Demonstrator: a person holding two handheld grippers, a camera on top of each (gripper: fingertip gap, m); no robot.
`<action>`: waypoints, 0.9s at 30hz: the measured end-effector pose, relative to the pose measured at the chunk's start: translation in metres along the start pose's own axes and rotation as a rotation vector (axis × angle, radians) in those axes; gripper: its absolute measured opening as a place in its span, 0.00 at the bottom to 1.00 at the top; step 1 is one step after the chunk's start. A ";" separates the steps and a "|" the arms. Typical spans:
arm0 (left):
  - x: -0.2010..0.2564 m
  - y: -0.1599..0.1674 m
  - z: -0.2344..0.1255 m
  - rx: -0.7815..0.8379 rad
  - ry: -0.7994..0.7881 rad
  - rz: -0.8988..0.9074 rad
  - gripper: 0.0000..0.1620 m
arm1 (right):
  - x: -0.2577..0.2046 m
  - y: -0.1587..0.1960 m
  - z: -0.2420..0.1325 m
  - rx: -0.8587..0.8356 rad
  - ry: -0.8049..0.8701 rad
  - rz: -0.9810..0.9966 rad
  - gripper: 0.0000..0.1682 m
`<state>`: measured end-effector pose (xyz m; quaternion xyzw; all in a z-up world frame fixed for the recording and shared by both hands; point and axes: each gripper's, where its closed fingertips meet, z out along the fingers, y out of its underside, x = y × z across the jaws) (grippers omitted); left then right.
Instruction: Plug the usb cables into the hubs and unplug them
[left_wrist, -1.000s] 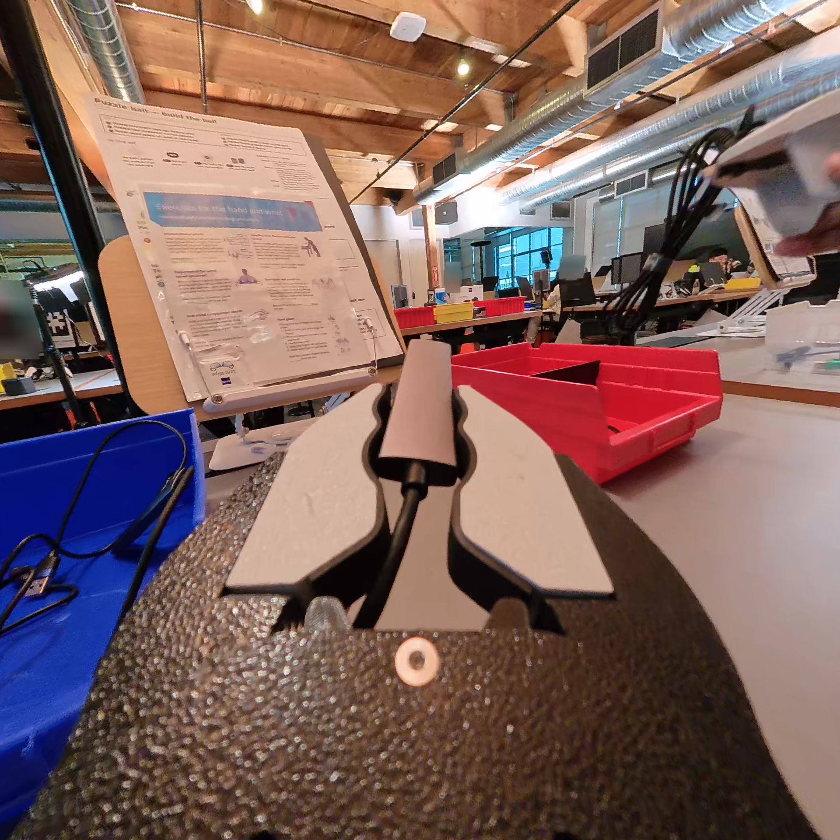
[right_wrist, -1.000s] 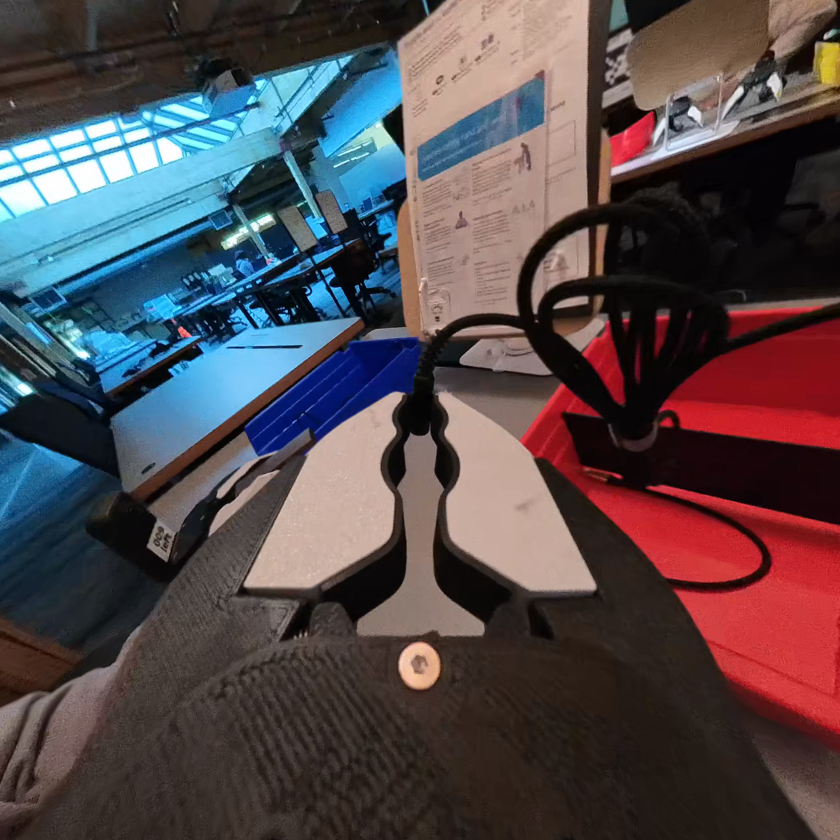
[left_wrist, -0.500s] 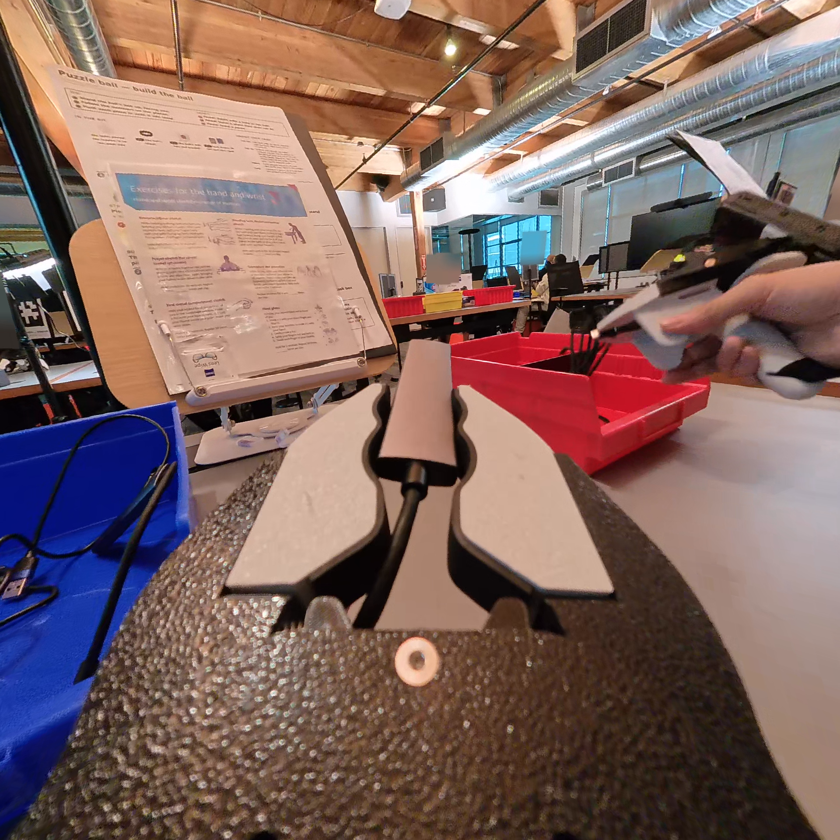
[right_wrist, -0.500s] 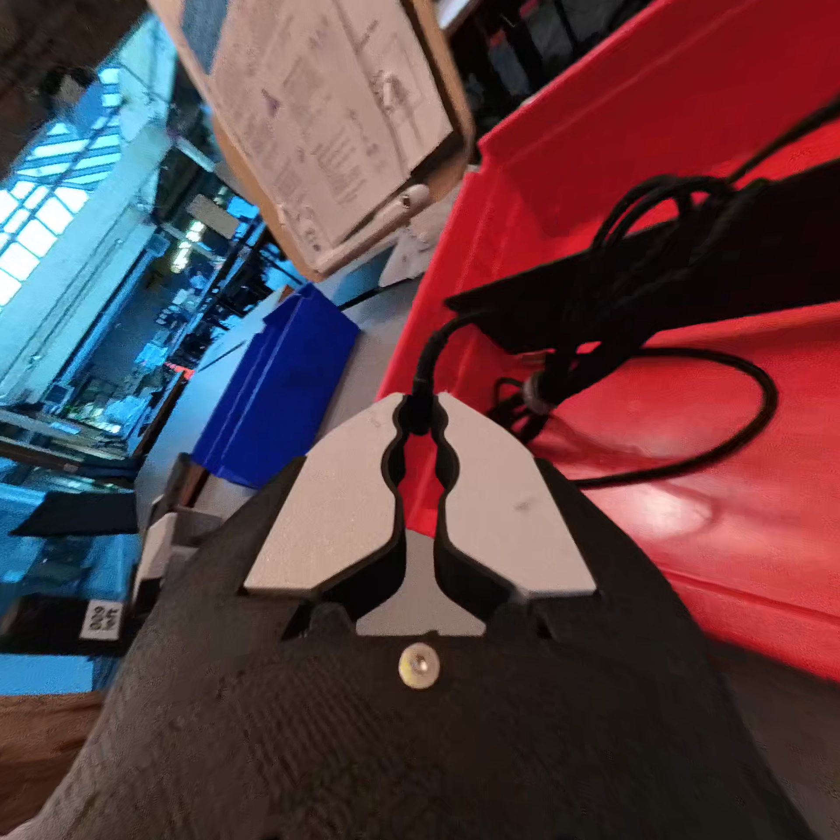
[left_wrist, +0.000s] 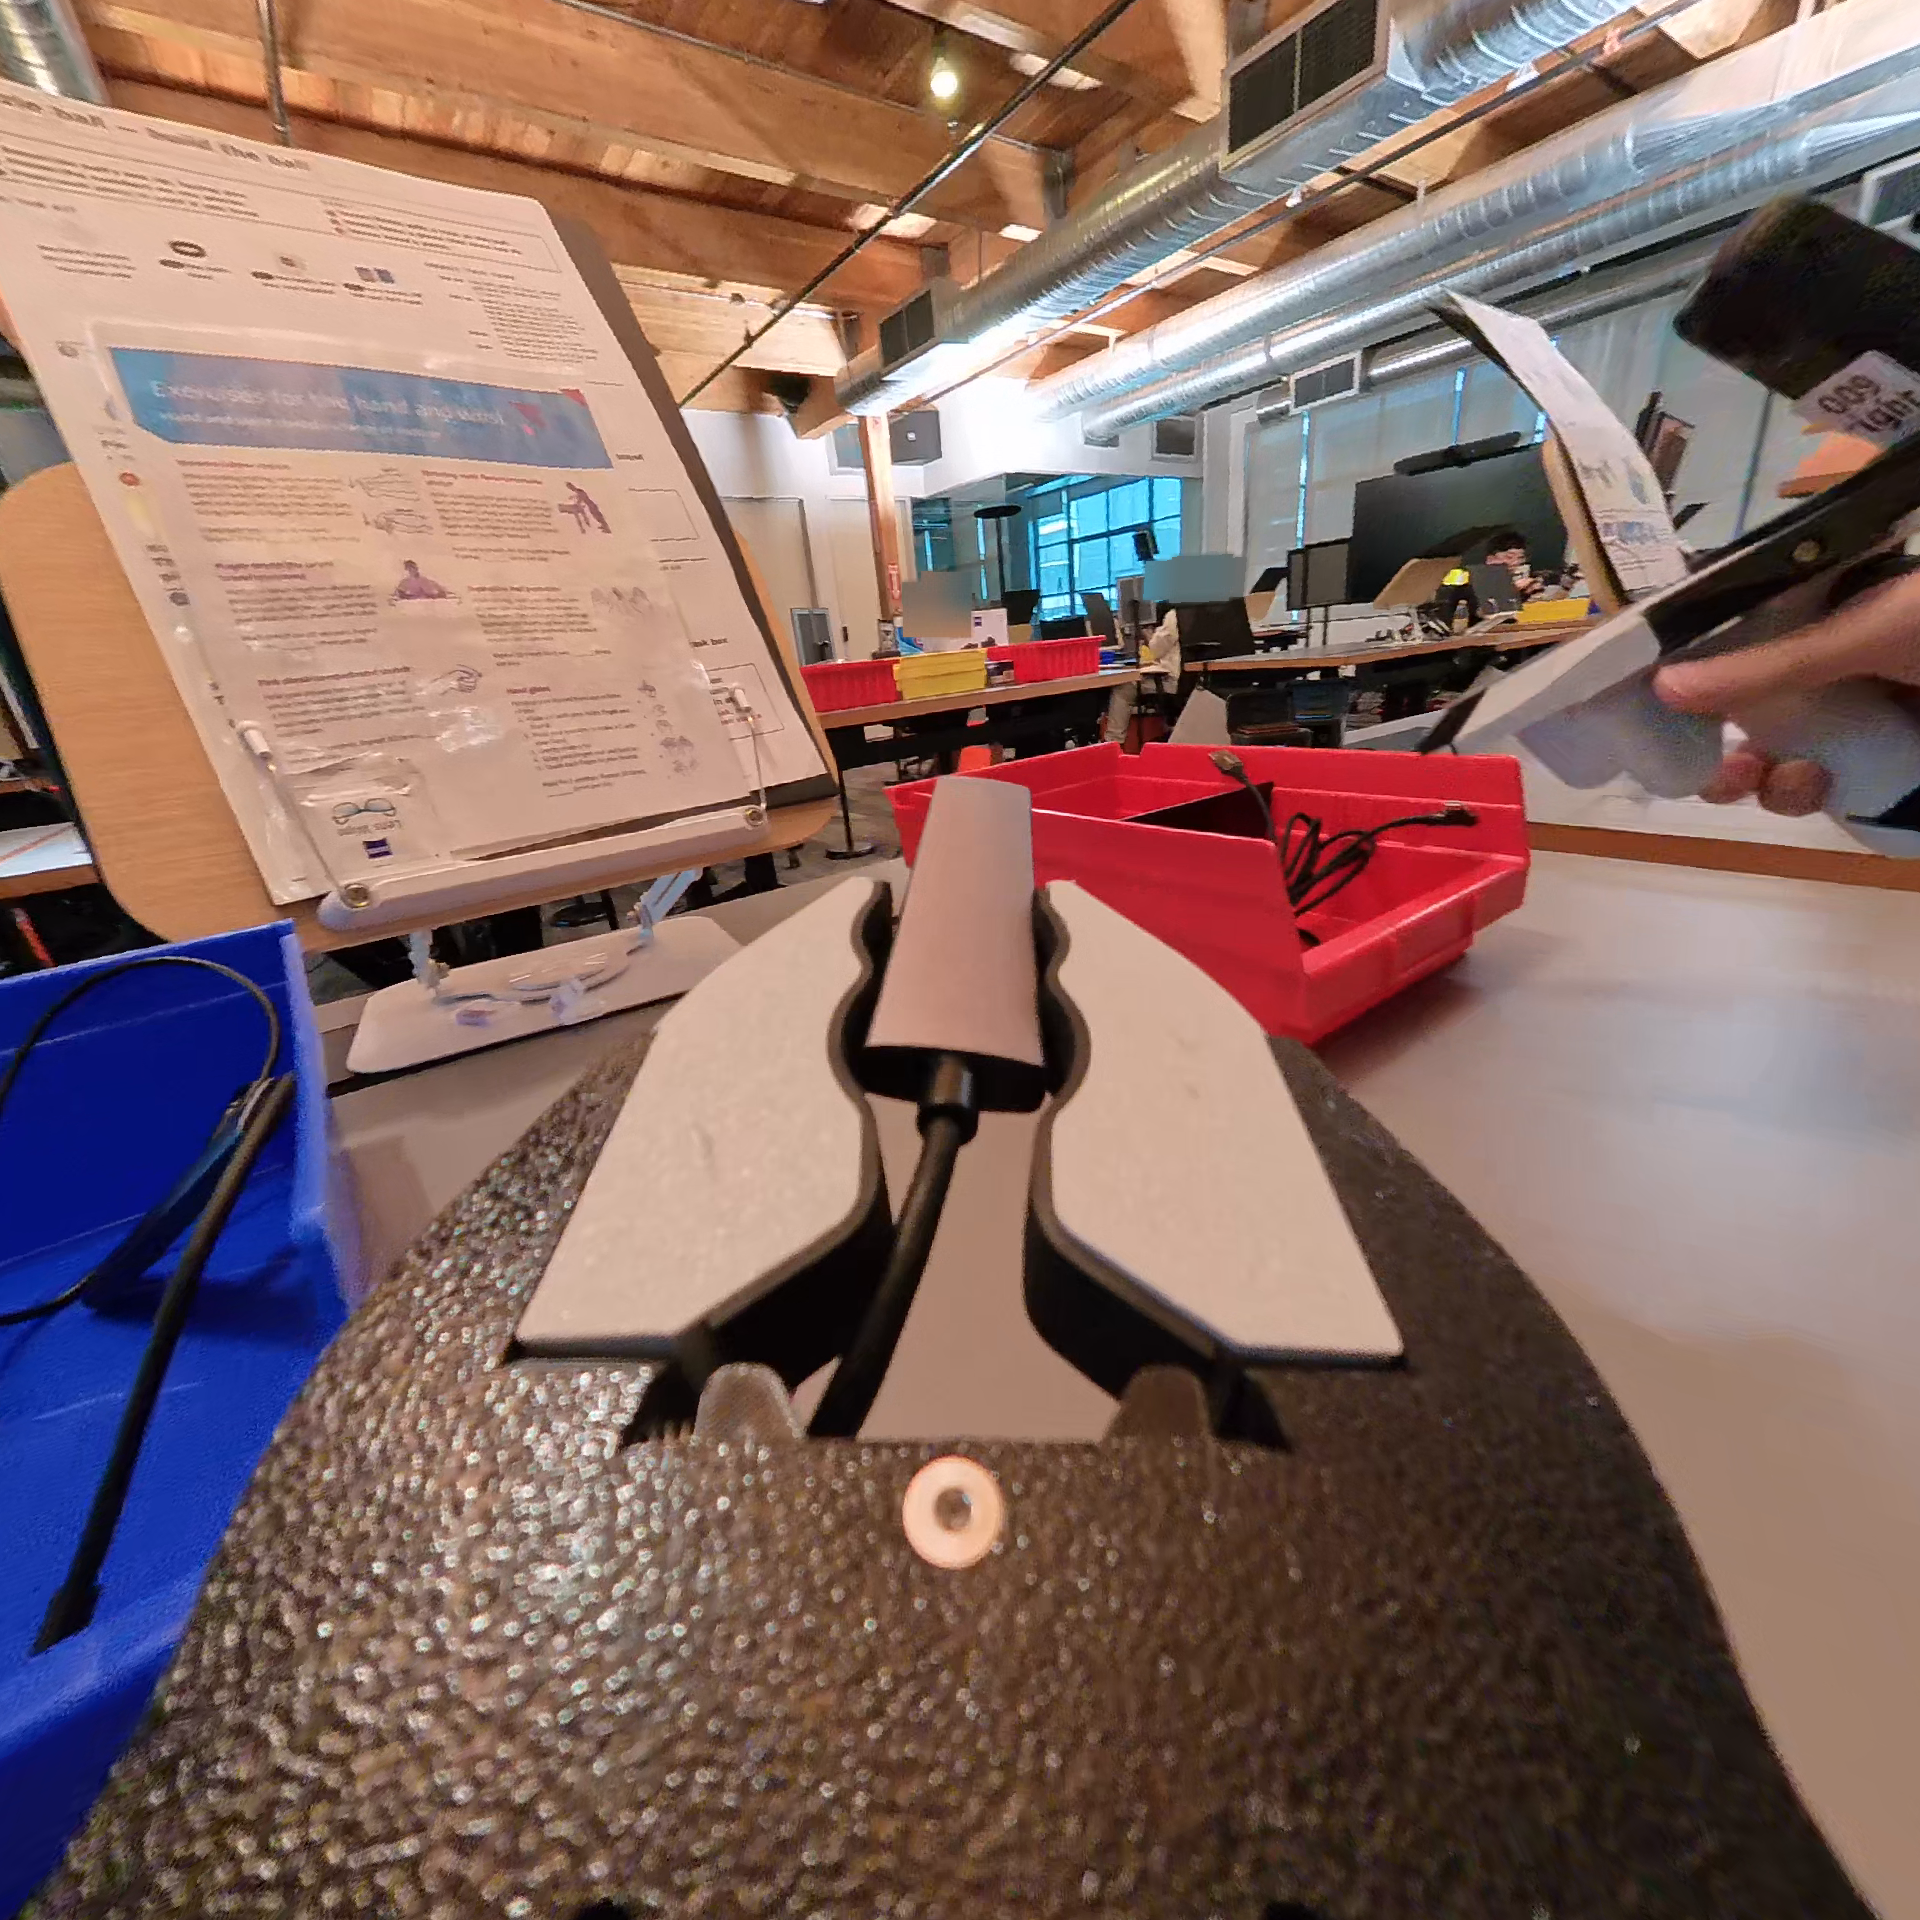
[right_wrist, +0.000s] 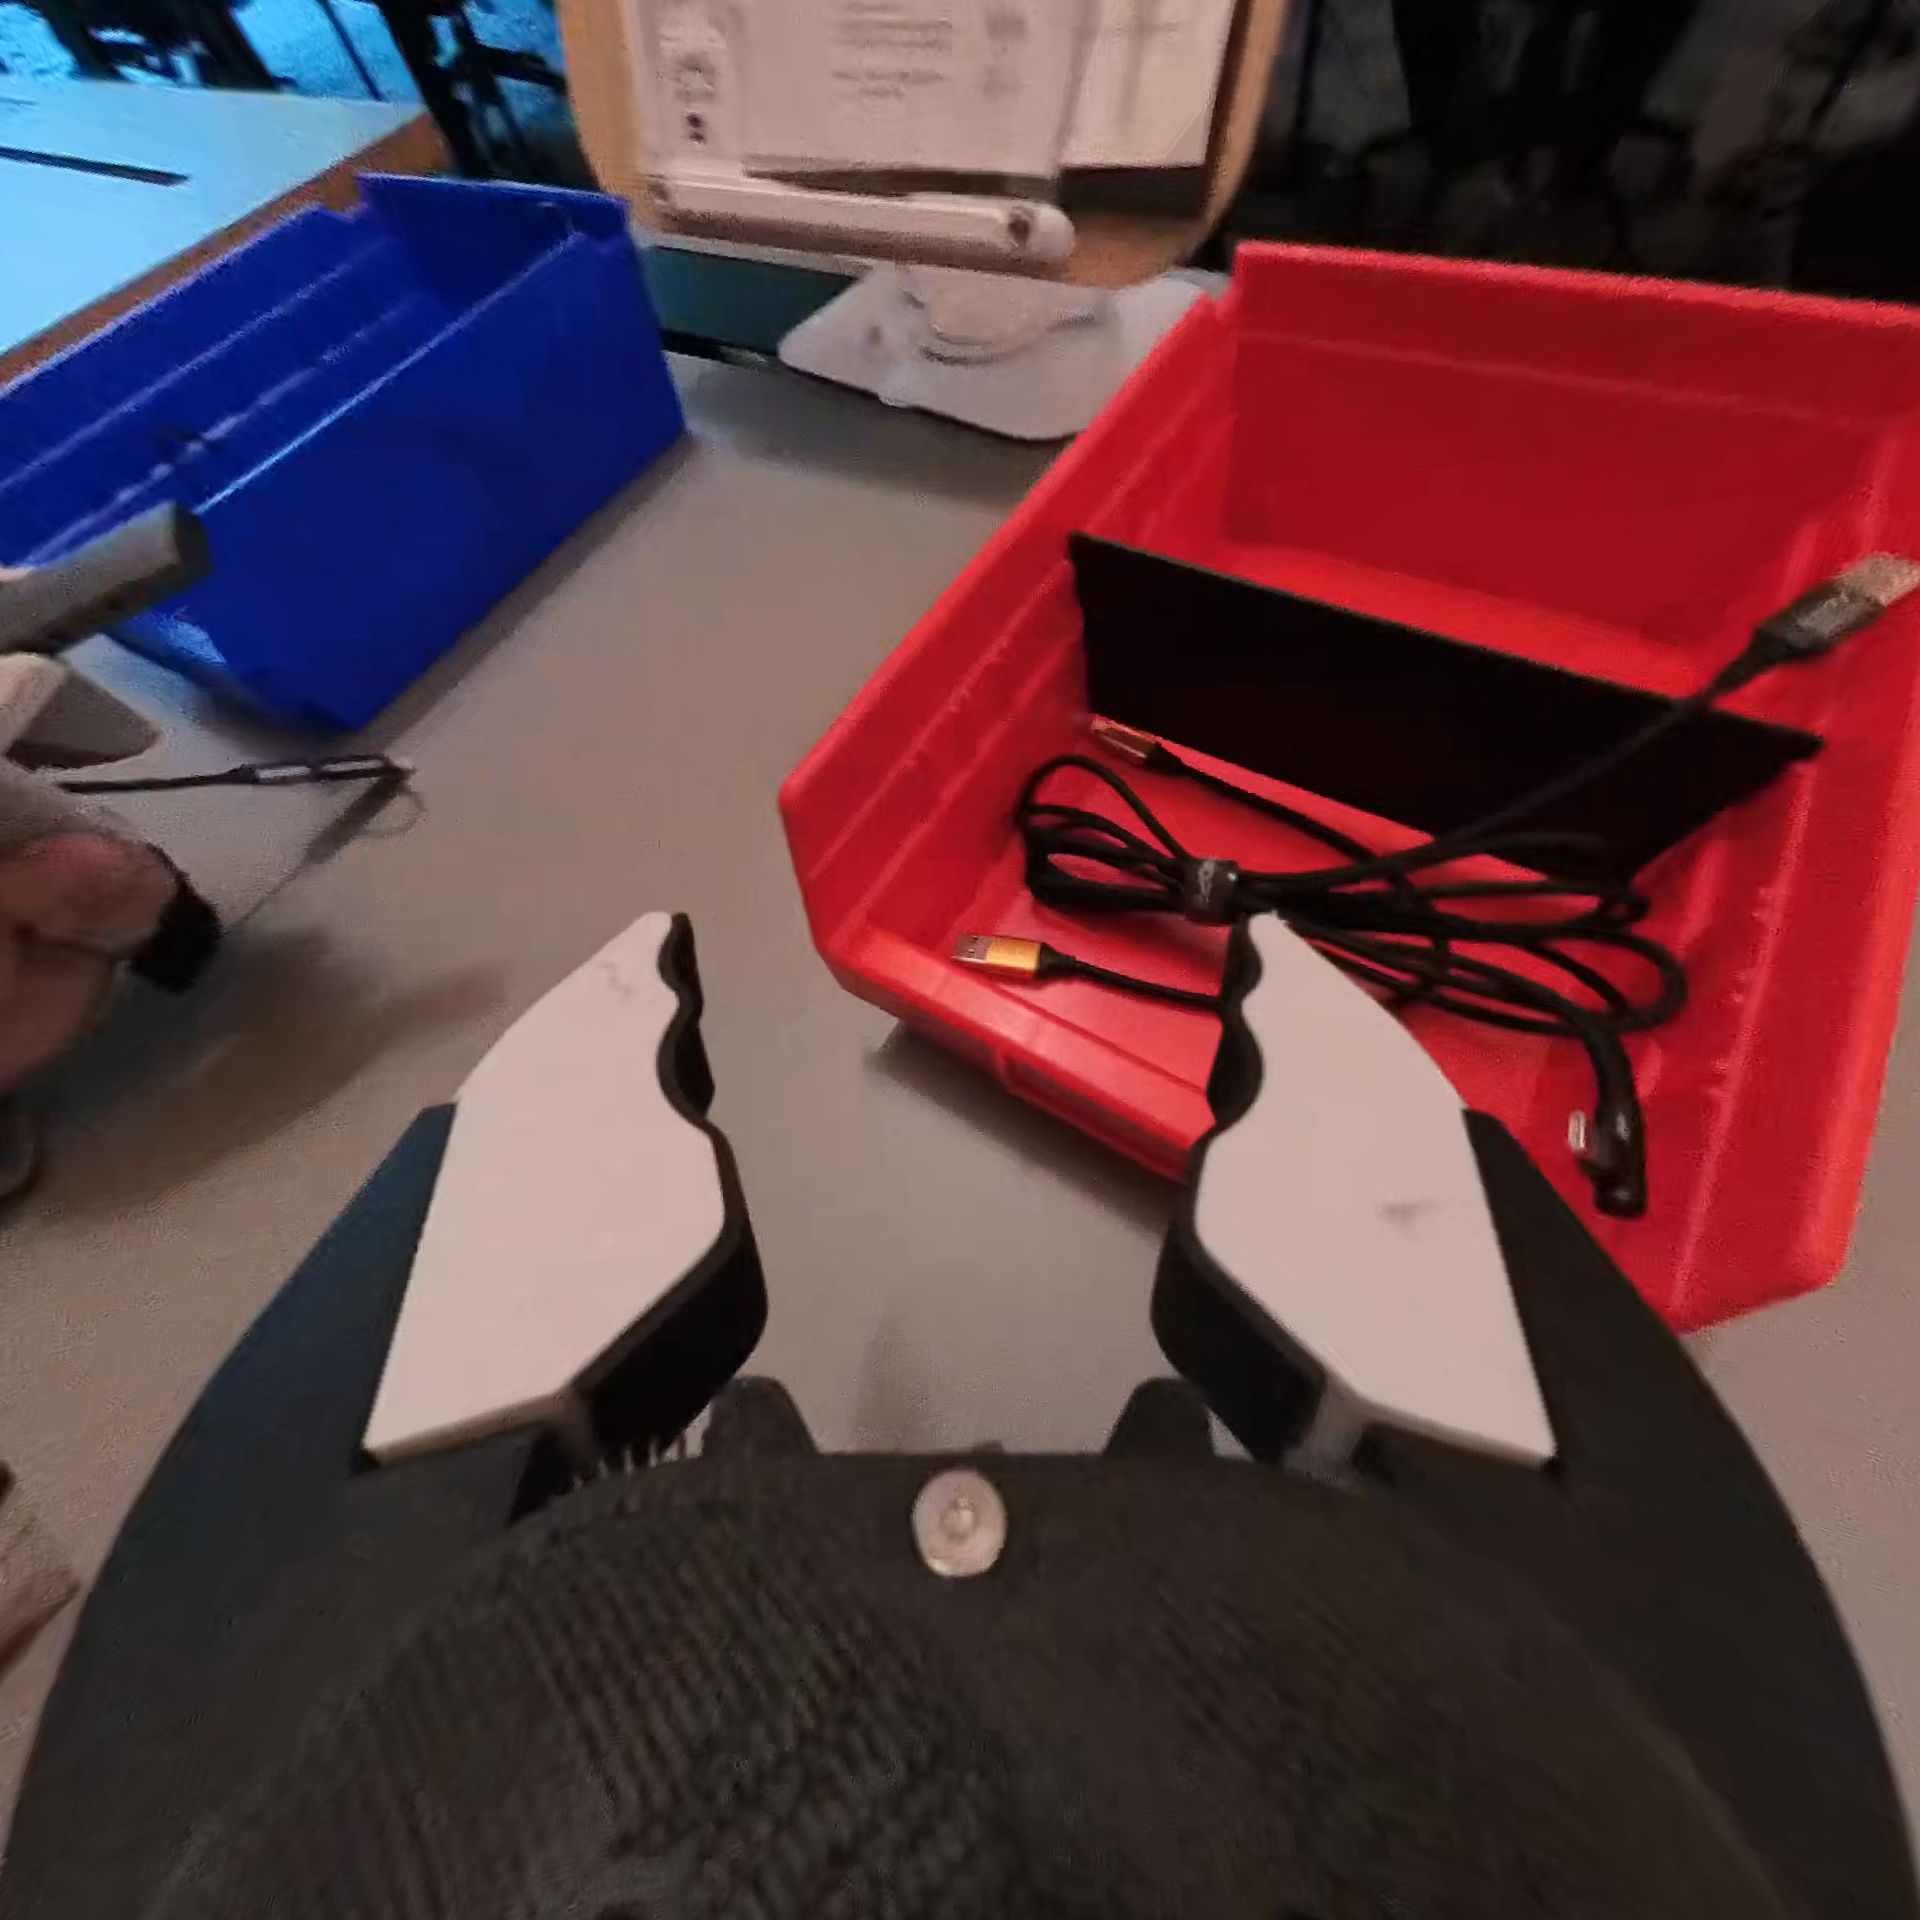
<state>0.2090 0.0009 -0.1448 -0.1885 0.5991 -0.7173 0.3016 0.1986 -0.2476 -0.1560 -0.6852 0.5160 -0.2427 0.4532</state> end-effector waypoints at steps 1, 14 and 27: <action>0.002 0.000 0.000 0.002 0.016 -0.005 0.16 | -0.001 -0.001 -0.002 0.015 -0.001 -0.041 0.51; 0.063 -0.017 -0.009 0.113 0.463 -0.128 0.16 | -0.157 -0.005 -0.007 0.182 -0.643 -0.153 0.42; 0.105 -0.021 -0.030 0.115 0.789 -0.168 0.16 | -0.225 0.010 -0.018 0.190 -0.891 -0.451 0.06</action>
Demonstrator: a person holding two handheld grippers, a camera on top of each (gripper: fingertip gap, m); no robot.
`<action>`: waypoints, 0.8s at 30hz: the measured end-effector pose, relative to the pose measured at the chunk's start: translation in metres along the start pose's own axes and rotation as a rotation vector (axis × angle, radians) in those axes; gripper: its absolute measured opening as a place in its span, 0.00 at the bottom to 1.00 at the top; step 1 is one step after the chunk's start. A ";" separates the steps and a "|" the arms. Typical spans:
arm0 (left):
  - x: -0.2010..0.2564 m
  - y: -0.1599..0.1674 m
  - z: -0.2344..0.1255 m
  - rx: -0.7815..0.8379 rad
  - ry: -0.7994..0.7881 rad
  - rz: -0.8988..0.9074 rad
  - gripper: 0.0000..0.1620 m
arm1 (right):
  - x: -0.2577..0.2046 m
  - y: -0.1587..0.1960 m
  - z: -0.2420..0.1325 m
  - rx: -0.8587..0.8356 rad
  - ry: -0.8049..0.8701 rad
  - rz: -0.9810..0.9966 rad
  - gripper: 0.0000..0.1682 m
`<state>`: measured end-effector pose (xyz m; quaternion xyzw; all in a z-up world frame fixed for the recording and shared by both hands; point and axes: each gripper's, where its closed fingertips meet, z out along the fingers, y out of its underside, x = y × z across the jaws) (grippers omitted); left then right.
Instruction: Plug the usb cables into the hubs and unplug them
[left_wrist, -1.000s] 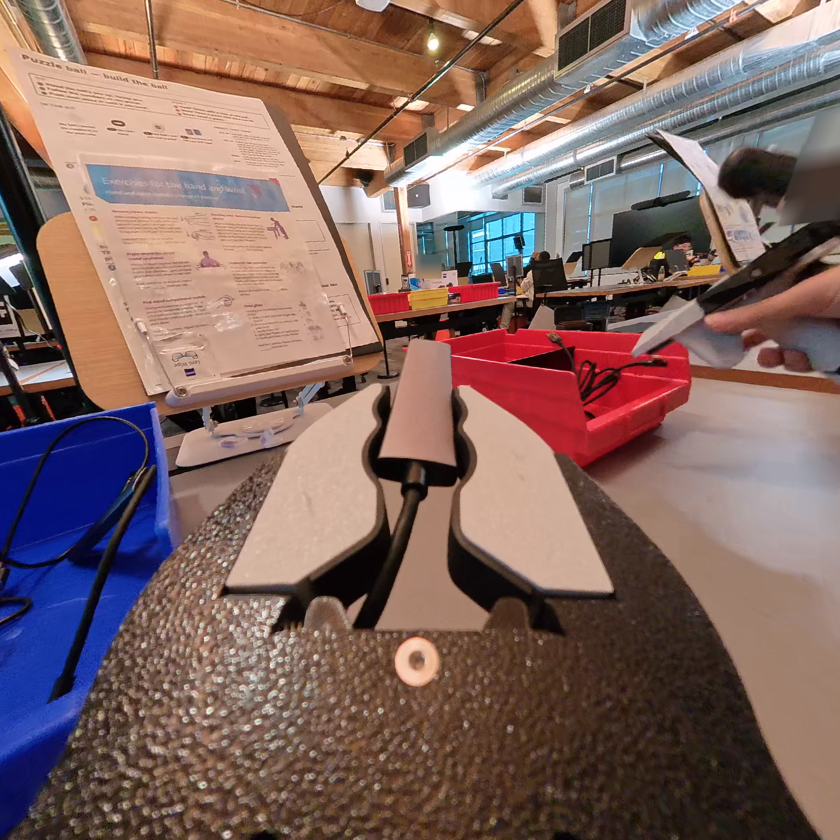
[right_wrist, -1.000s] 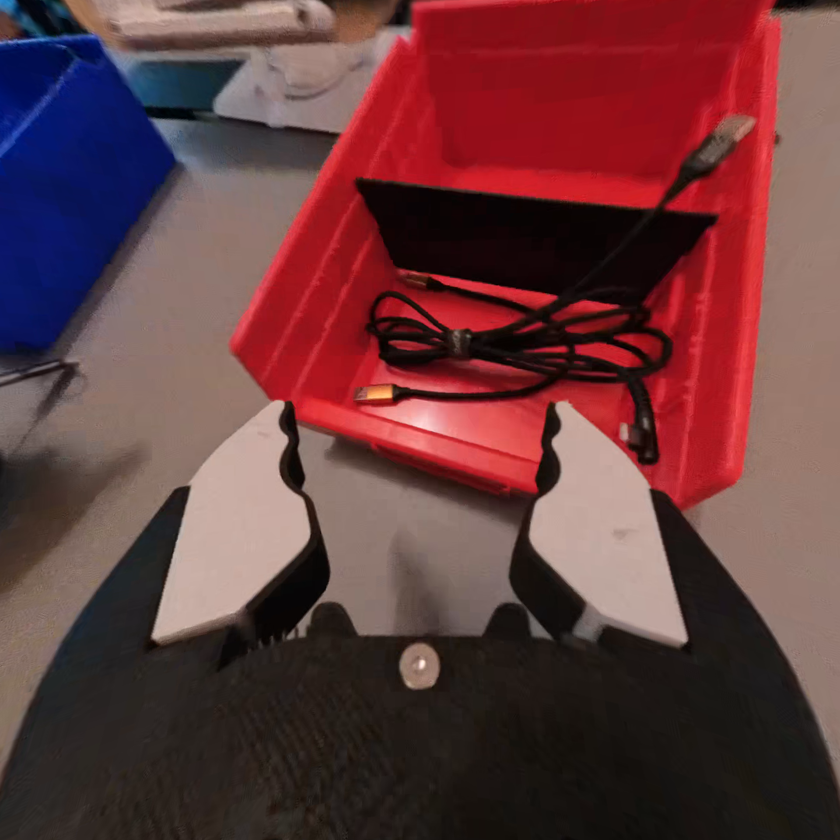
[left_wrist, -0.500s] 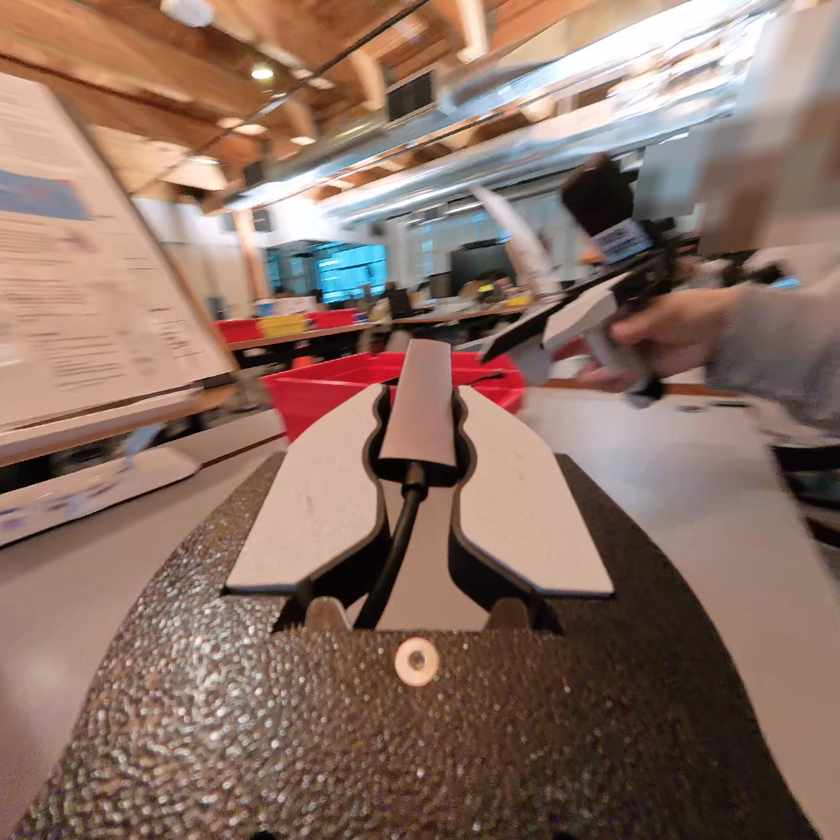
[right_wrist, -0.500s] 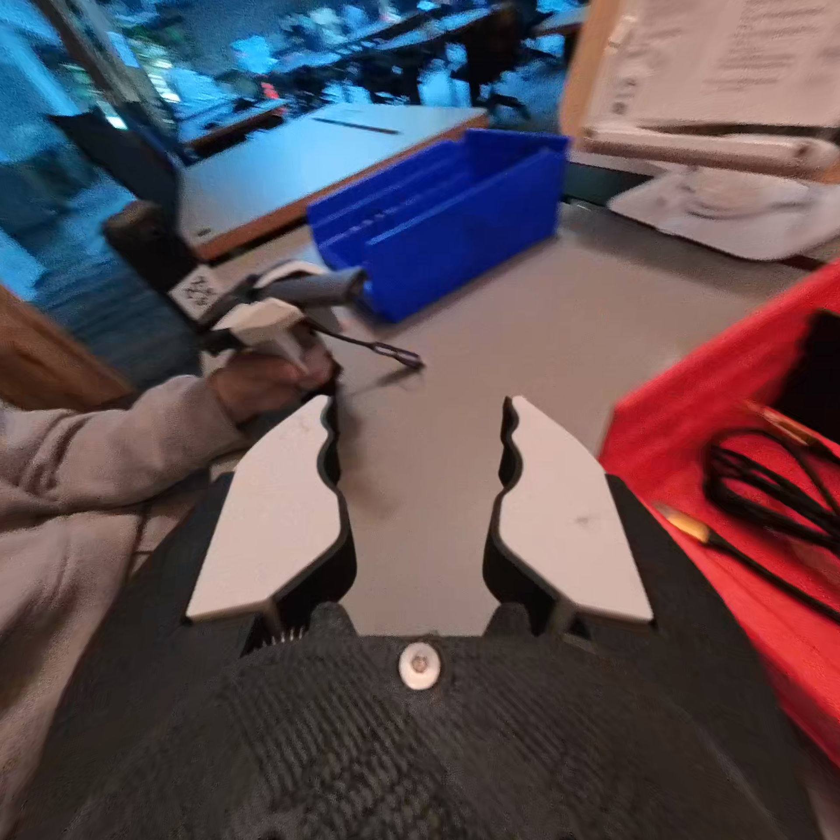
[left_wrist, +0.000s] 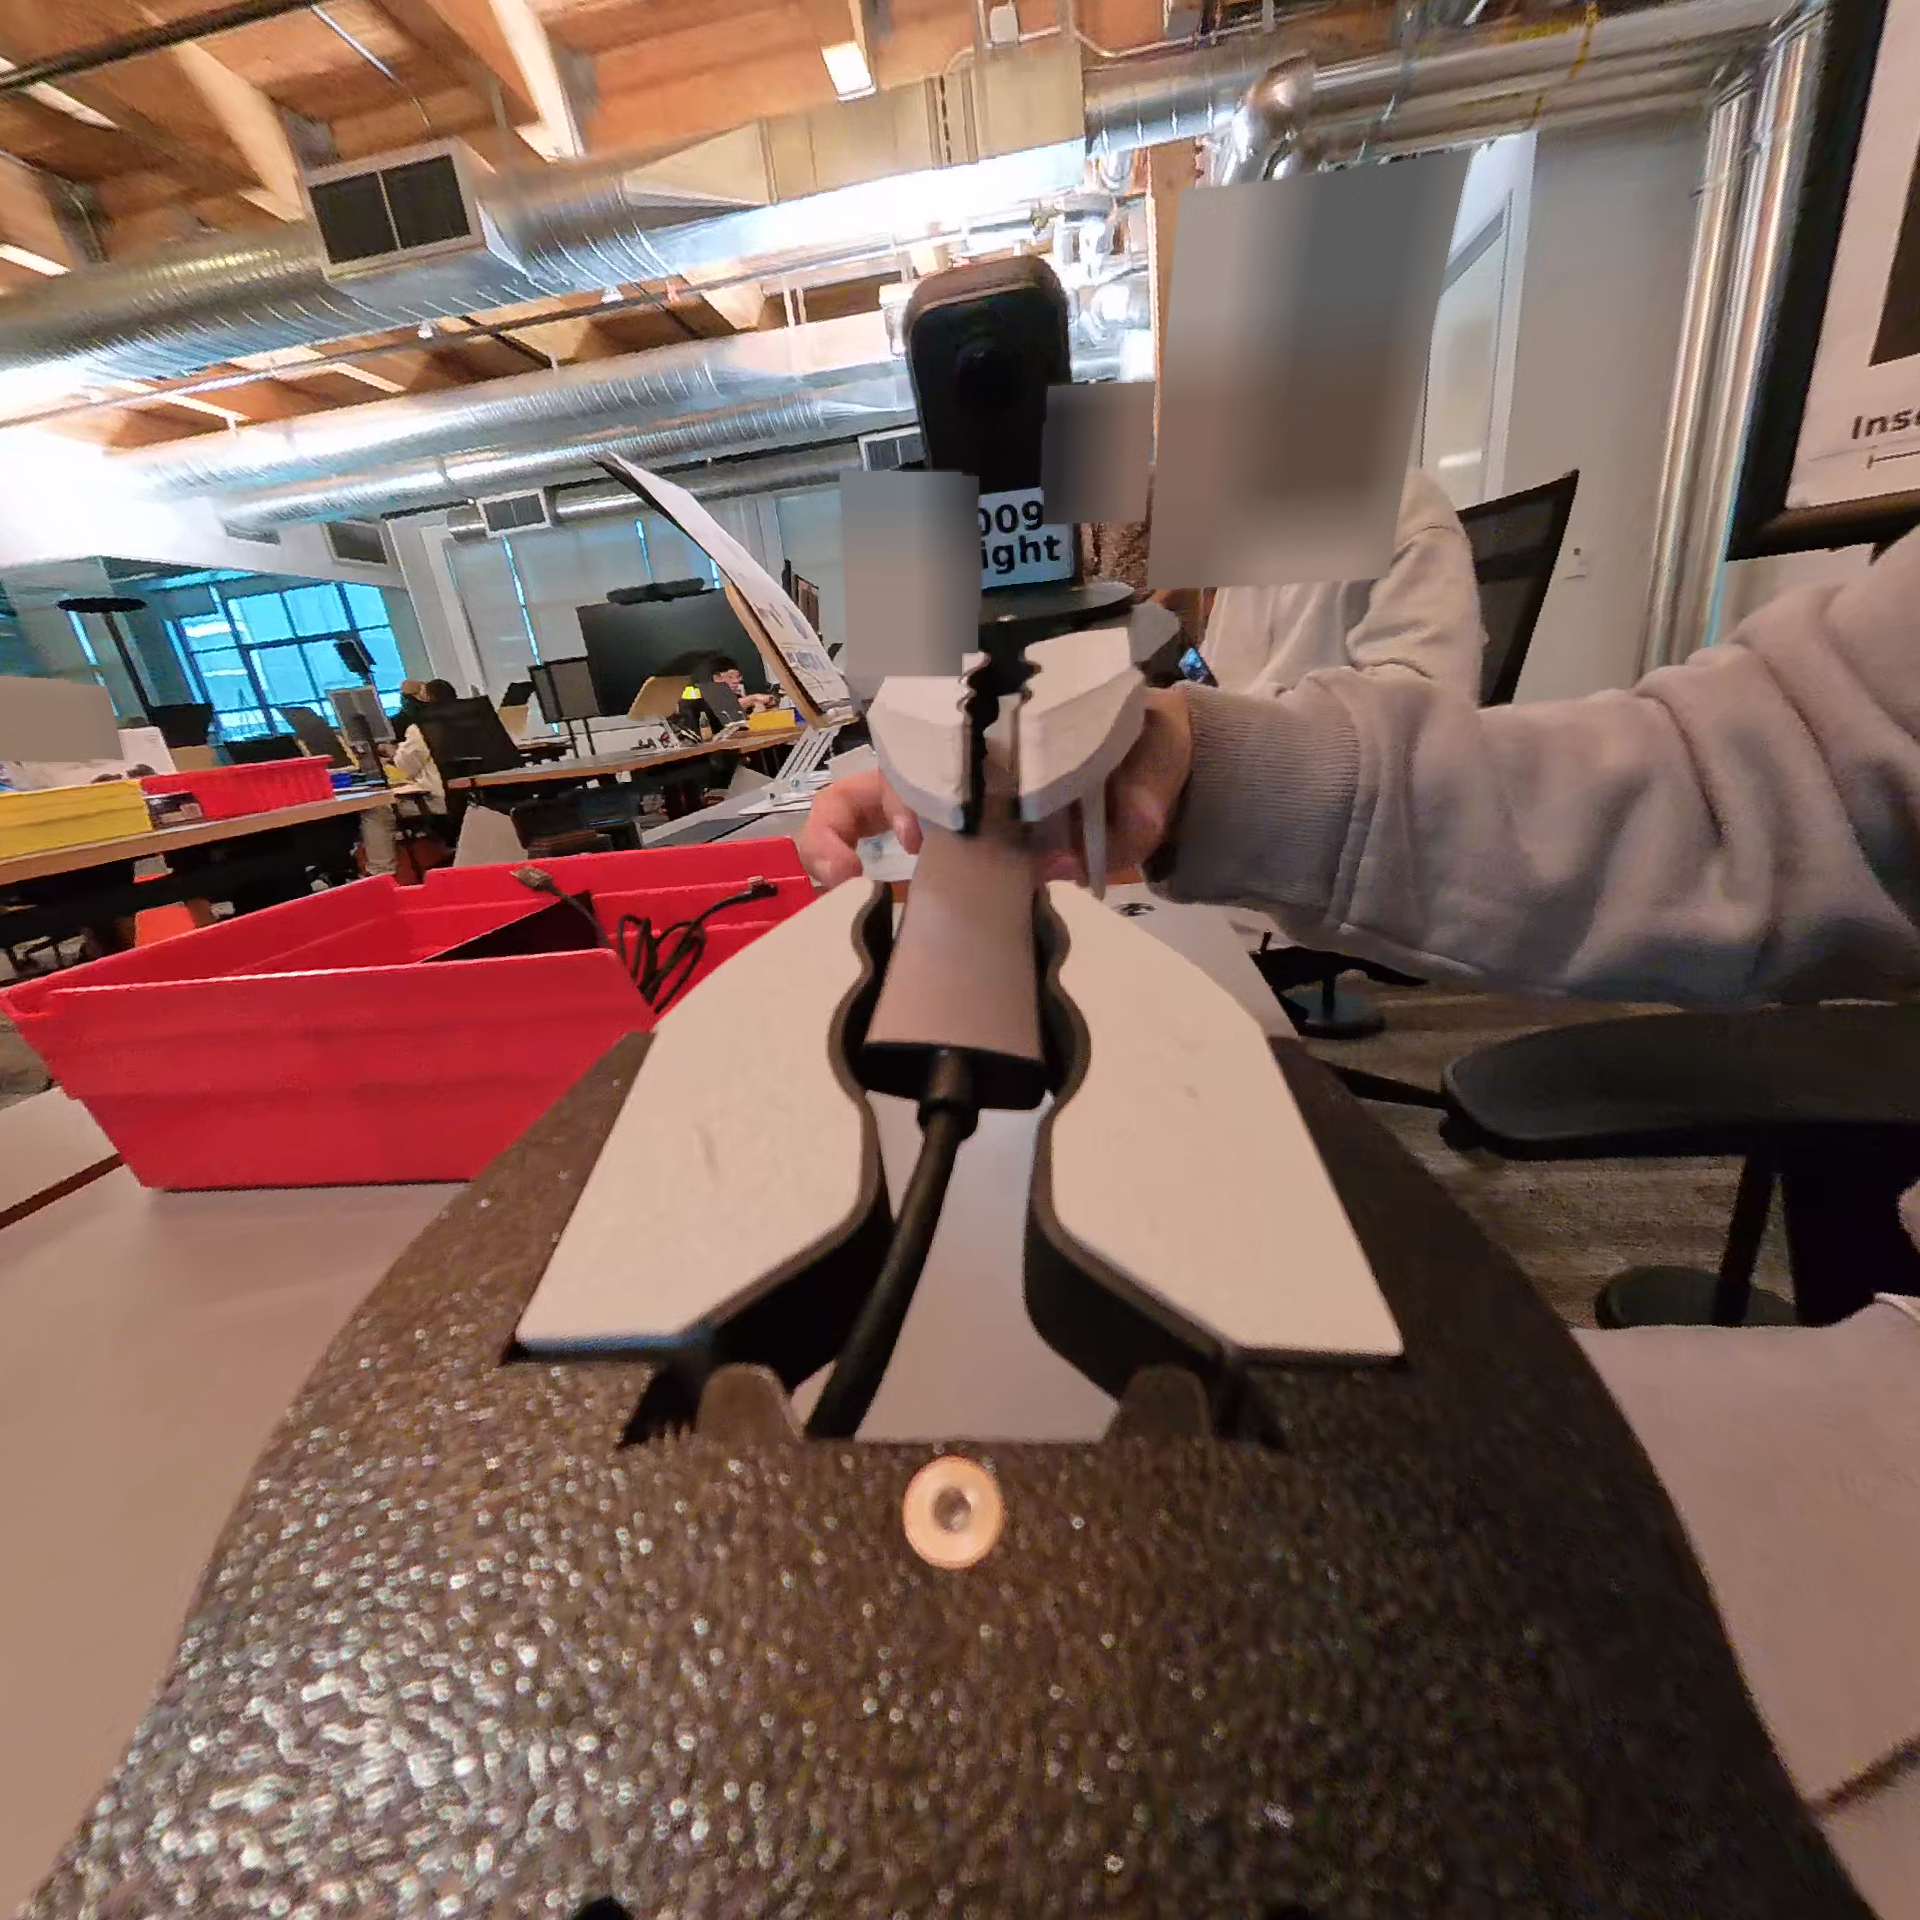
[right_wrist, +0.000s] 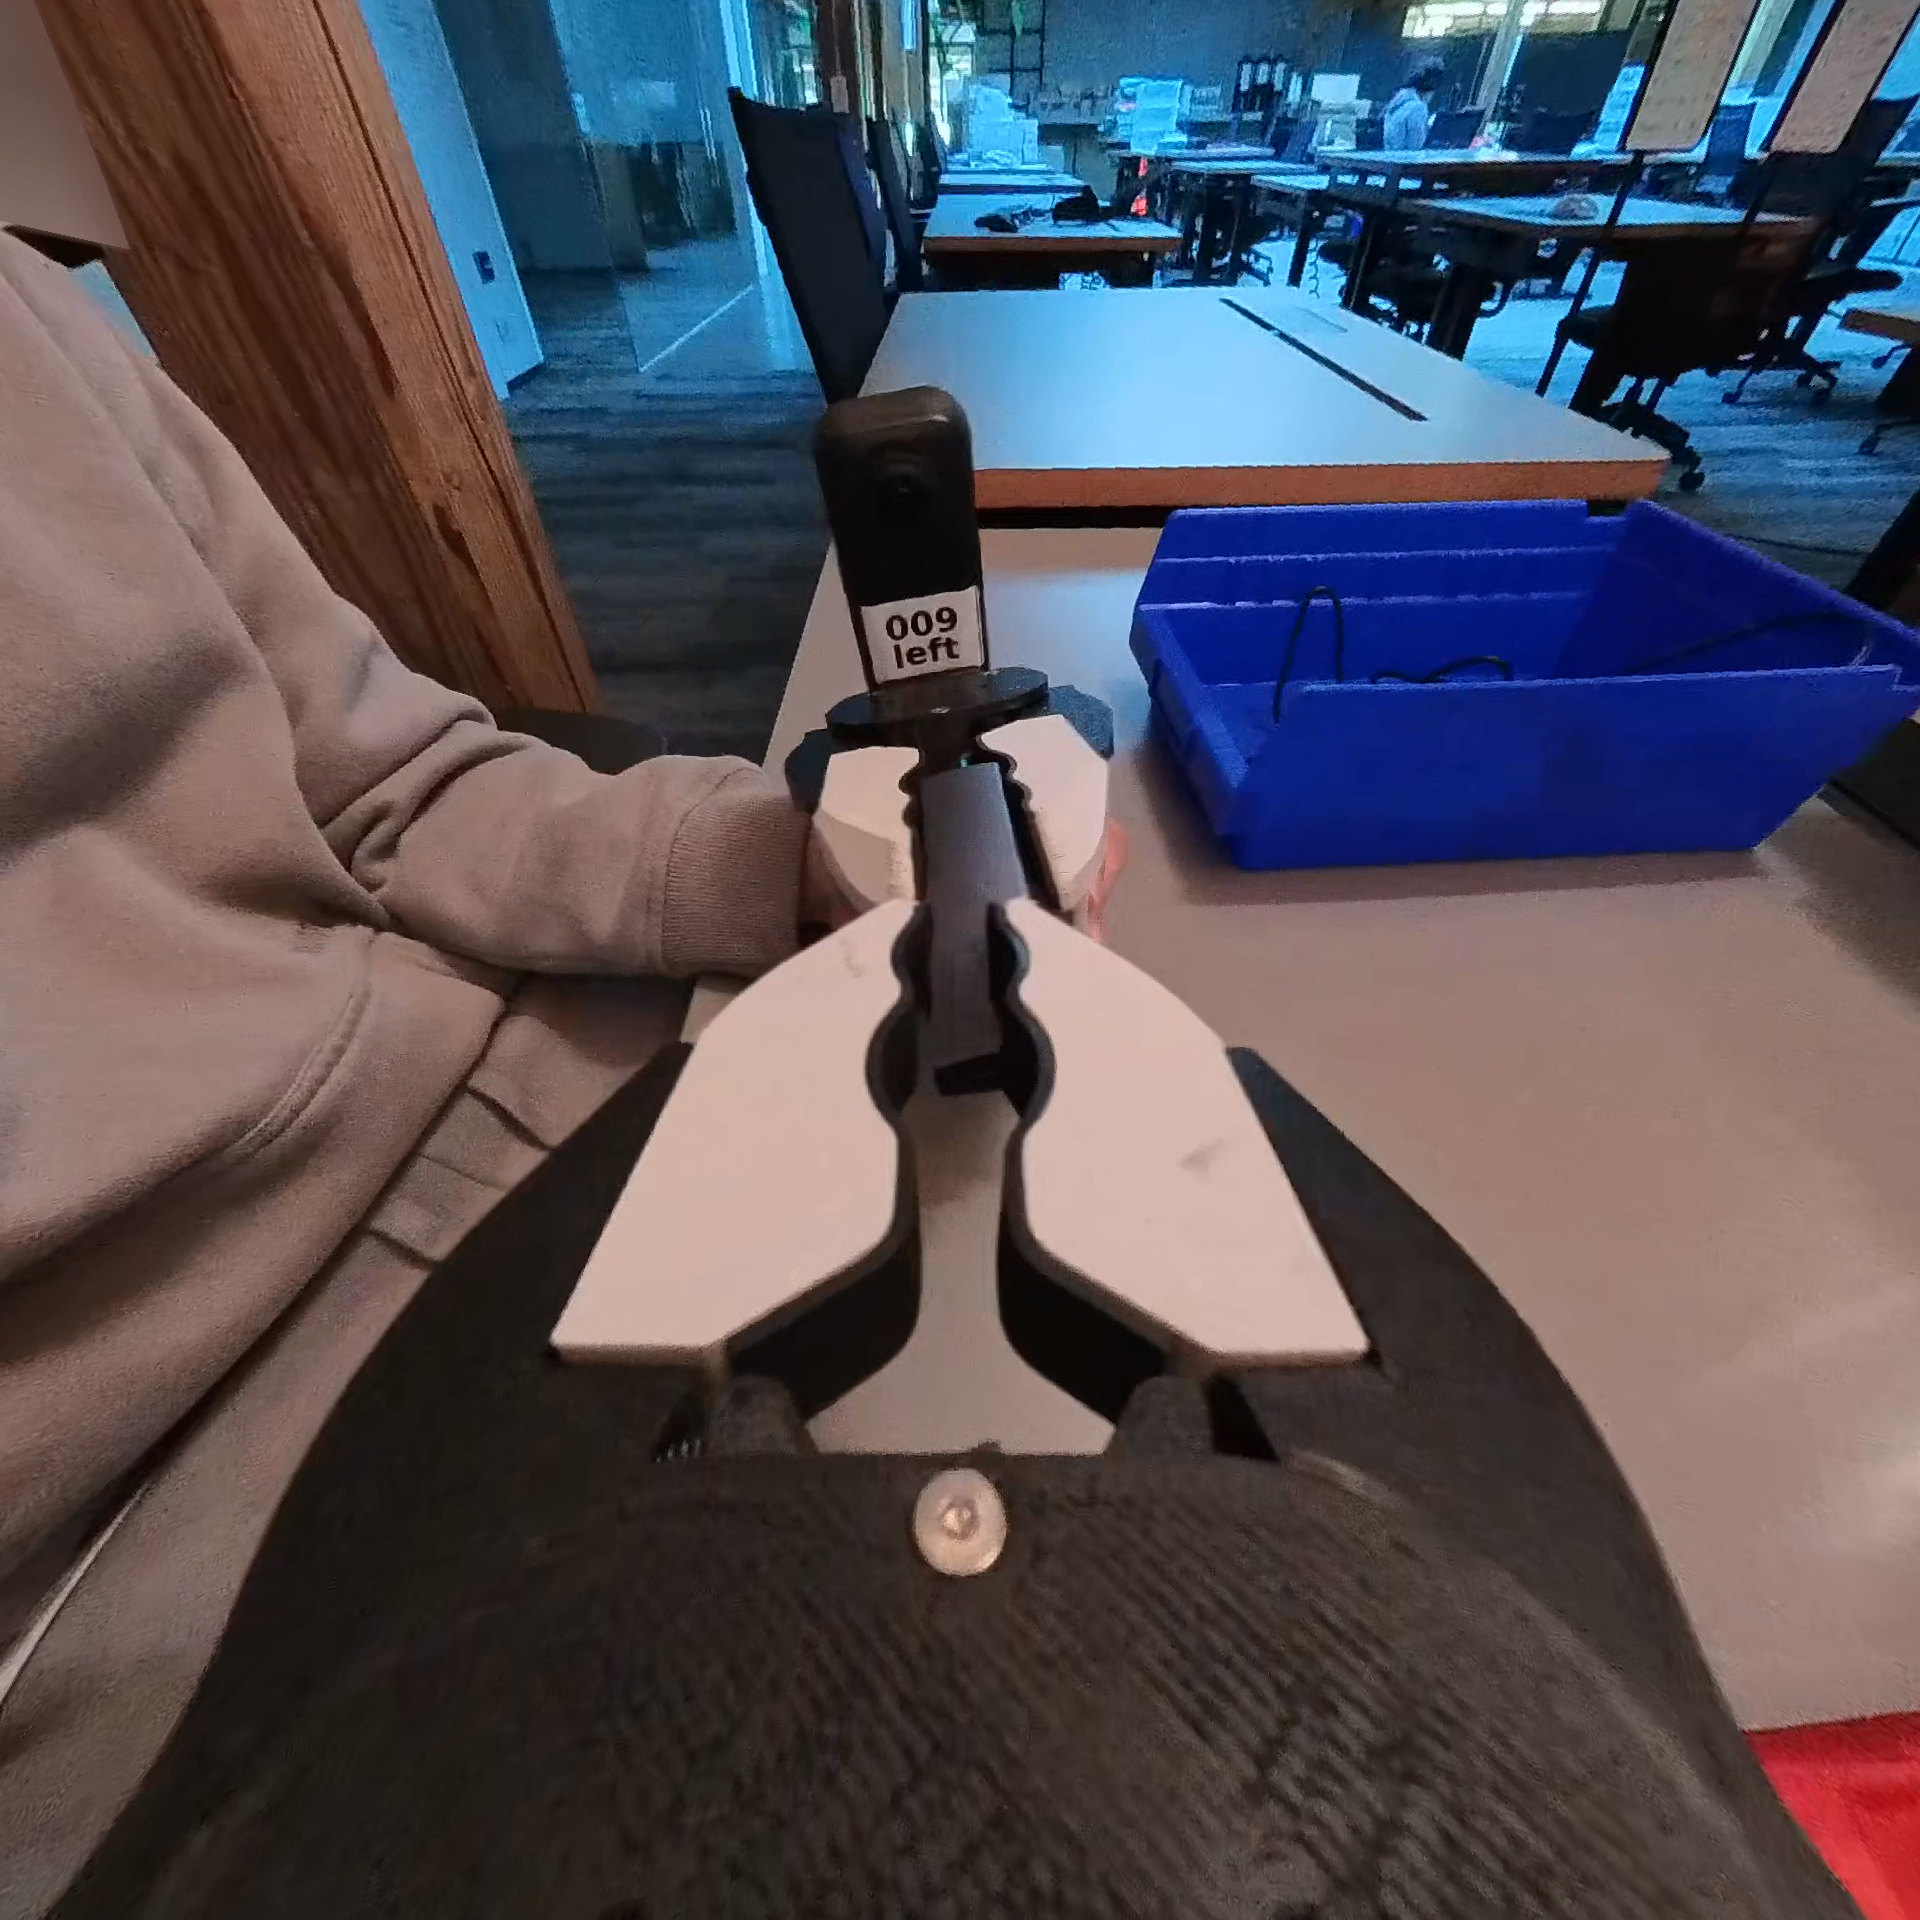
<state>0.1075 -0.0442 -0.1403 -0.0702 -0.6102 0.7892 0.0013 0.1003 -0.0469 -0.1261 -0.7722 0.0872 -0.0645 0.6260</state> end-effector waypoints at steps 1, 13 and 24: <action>0.000 0.000 0.000 0.002 -0.001 0.004 0.16 | 0.002 -0.001 0.000 0.009 0.018 -0.001 0.17; 0.003 -0.005 -0.001 0.032 0.018 -0.008 0.16 | 0.003 0.013 0.004 -0.086 0.028 -0.037 0.18; 0.004 -0.005 -0.001 0.035 0.027 -0.017 0.16 | 0.000 0.007 0.005 -0.055 0.030 -0.097 0.14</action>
